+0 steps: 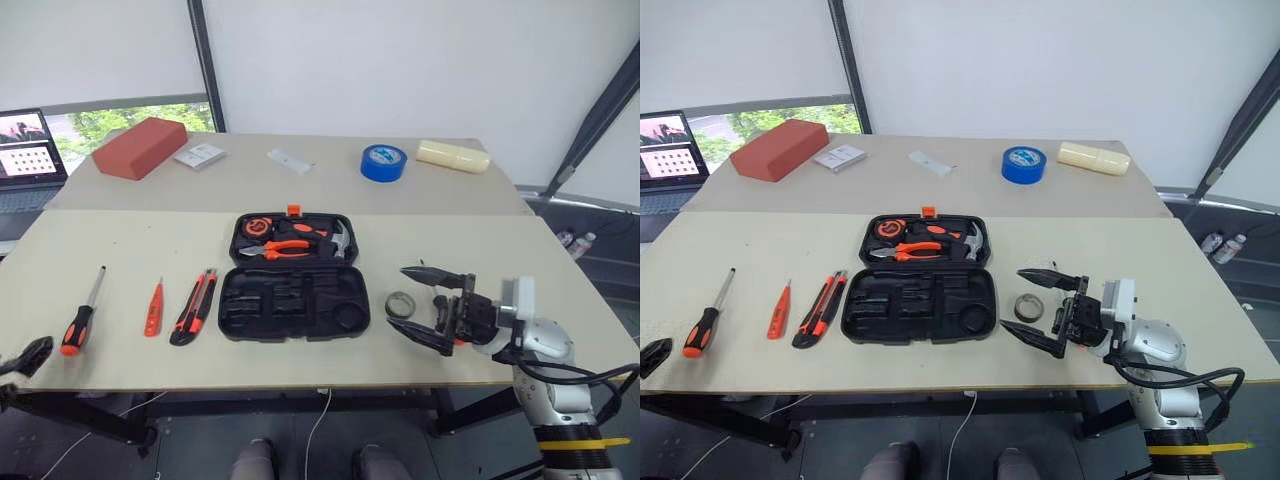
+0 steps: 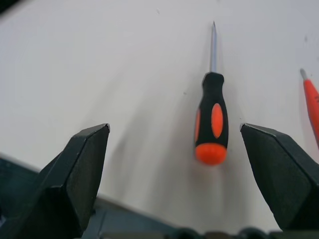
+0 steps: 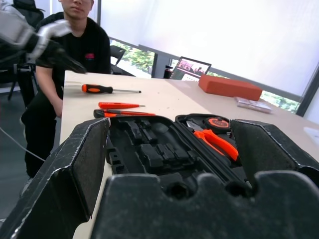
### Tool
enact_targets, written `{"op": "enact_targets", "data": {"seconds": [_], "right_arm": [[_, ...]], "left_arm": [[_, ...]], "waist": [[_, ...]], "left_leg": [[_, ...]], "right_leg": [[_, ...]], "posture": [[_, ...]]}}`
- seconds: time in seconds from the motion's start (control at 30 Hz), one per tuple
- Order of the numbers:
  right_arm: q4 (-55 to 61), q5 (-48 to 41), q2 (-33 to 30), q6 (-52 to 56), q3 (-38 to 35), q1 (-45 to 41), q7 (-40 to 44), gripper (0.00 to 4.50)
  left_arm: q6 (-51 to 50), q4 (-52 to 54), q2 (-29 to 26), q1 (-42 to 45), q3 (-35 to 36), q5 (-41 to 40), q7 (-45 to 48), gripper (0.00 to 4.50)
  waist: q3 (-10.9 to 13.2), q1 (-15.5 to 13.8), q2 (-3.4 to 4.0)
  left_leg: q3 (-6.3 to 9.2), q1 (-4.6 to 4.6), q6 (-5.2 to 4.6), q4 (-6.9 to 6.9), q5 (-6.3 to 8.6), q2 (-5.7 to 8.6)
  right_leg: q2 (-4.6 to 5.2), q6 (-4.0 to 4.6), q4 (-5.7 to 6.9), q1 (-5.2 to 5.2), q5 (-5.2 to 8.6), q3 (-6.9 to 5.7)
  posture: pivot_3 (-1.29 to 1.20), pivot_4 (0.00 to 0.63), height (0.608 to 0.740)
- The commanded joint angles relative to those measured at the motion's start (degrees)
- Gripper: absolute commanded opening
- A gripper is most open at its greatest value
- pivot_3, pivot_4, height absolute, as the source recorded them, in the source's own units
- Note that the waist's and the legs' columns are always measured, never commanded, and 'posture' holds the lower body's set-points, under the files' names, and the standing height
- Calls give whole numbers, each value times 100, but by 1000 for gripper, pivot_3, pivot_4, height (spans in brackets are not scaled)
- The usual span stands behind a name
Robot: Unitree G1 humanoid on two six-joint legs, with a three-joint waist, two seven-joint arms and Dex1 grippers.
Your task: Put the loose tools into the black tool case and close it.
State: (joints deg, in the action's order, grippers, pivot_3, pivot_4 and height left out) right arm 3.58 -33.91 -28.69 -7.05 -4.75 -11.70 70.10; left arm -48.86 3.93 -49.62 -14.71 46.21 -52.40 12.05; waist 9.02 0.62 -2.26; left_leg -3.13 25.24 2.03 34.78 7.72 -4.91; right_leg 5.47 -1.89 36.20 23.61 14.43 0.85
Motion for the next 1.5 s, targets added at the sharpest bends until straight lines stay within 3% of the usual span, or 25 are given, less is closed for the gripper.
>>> {"op": "enact_targets", "data": {"seconds": [0.03, 0.13, 0.3, 0.4, 0.47, 0.57, 0.7, 0.83, 1.03, 1.13, 1.27, 1.5], "right_arm": [[113, 5, -31, 19, -14, -116, 7, 4449], [117, -3, -63, 45, -10, -119, 5, 4500], [226, -69, -196, 189, -76, -39, 18, 4500], [174, -65, -293, 193, -187, -27, -21, 4500], [110, -44, -344, 159, -277, -32, -70, 4500], [-81, 12, -436, 88, -480, -62, -161, 4500], [-518, 191, -631, -40, -671, -121, -141, 4500], [-760, 280, -736, -82, -769, -154, -184, 4500], [-505, 304, -688, -72, -827, 72, -299, 4500], [-321, 295, -670, -67, -902, 278, -403, 4500], [-206, 301, -673, -98, -962, 472, -514, 4500], [-248, 318, -631, -151, -904, 493, -573, 4500]], "left_arm": [[-244, -814, -366, 781, -575, 460, 120, 4496], [-336, -1144, -425, 1110, -868, 700, 331, 3776], [-782, -1147, -578, 945, -971, 948, 651, 2023], [-135, -1039, -719, 965, -888, 1185, 1244, 915], [764, -845, -774, 1077, -958, 1403, 1932, 885], [2693, -267, -894, 1325, -1637, 1947, 3527, 885], [3988, -379, -870, 2439, -3100, 2715, 4691, 885], [5196, -1582, -163, 4451, -4896, 4165, 5291, 885], [6583, -3873, 656, 6058, -6005, 5501, 5310, 885], [7217, -4675, 918, 6455, -6244, 5751, 5502, 885], [7673, -4983, 1104, 6592, -6185, 5623, 5792, 885], [7327, -5058, 1207, 6574, -6263, 5977, 5626, 885]], "waist": [[0, 2, -1], [-1, 30, -4], [-1, 34, 0], [-1, 33, 1], [0, 18, -1], [-2, -83, -7], [-6, -200, 5], [-6, -265, 16], [-5, -131, 14], [-5, -132, 14], [-4, -133, 14], [-4, -132, 14]], "left_leg": [[0, 0, 0, -4, 0, 0], [-1, 5, -1, -7, -1, -3], [-4, 5, 7, -11, 4, -9], [-7, 2, 18, -10, 11, -9], [-10, 4, 21, -10, 12, -9], [-11, 17, 25, -9, 11, -9], [-39, 32, 36, -8, 5, -2], [-47, 40, 31, 12, 1, 2], [-22, 60, -33, 31, -39, -3], [-20, 76, -34, 32, -39, 0], [-20, 92, -34, 42, -39, 1], [-18, 93, -35, 62, -42, 1]], "right_leg": [[-1, 13, 0, 0, -7, 0], [-9, -16, 5, 4, -27, 3], [-13, -17, 6, -7, -25, 5], [-10, -15, 6, 21, -25, 6], [-8, 12, 6, 29, -12, 7], [-5, 31, 3, 36, -13, 1], [22, 31, -9, 42, -24, -1], [14, 2, -8, 29, -40, 11], [-24, -58, 1, 16, -60, 36], [-24, -63, 3, 31, -57, 37], [-20, -69, 3, 42, -61, 38], [-20, -76, 14, 40, -65, 39]], "posture": [[0, 150, 740], [0, 150, 740], [0, 150, 740], [0, 150, 740], [0, 150, 740], [0, 150, 740], [0, 150, 740], [0, 150, 740], [0, 150, 740], [0, 150, 740], [0, 150, 740], [0, 150, 740]]}}
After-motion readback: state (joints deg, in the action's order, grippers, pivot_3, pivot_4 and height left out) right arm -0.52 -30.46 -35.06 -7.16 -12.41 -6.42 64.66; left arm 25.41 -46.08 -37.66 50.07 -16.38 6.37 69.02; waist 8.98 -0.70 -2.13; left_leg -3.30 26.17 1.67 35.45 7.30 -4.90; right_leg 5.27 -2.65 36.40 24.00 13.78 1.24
